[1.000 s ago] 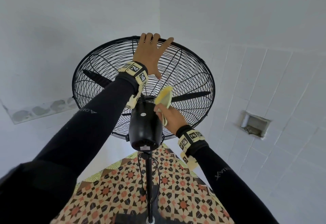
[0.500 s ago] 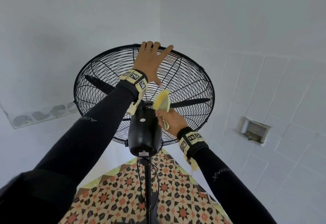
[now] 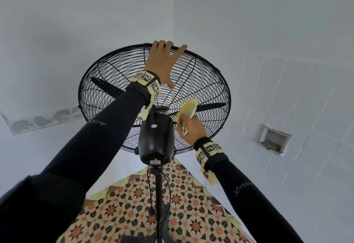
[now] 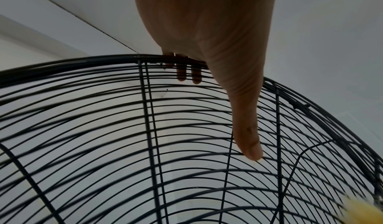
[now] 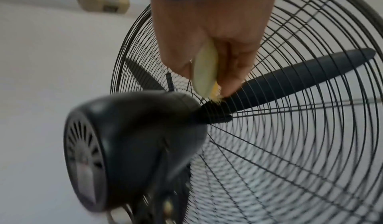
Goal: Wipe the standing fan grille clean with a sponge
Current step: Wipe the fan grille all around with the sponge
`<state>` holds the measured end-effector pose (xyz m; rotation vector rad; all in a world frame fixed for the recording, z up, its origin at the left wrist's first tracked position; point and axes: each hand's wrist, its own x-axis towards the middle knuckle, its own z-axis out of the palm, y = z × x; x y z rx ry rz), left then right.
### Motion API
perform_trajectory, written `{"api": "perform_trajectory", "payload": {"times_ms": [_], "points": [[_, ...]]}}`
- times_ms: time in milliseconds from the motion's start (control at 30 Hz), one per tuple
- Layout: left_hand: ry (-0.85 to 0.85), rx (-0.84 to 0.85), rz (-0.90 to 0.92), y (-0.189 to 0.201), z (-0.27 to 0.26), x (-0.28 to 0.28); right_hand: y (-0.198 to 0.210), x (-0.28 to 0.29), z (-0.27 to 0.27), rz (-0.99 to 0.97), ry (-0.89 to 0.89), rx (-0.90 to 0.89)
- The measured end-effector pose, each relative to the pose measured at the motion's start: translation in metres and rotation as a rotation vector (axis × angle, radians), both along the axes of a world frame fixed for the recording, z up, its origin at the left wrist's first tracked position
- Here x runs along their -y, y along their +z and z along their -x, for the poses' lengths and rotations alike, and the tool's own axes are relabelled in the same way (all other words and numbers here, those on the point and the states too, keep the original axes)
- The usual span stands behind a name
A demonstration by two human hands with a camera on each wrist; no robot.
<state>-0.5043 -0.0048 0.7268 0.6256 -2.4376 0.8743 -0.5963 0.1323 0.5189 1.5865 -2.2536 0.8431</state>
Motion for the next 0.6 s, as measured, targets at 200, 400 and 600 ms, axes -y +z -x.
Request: {"api": "perform_trajectory", "payload": {"times_ms": [200,400,600], "points": [[-0.004,-0.002,0.020,-0.001,0.002,-0.001,0.024,0.004,-0.015,0.082,0.106,-0.120],[0.006,-0.001,-0.018,0.000,-0.001,-0.003,0.017,0.009,-0.017,0.007,-0.210,0.045],[-0.012,-0.010,-0.009,-0.001,-0.001,-0.003,0.038,0.010,-0.029,0.159,-0.022,-0.092]]}}
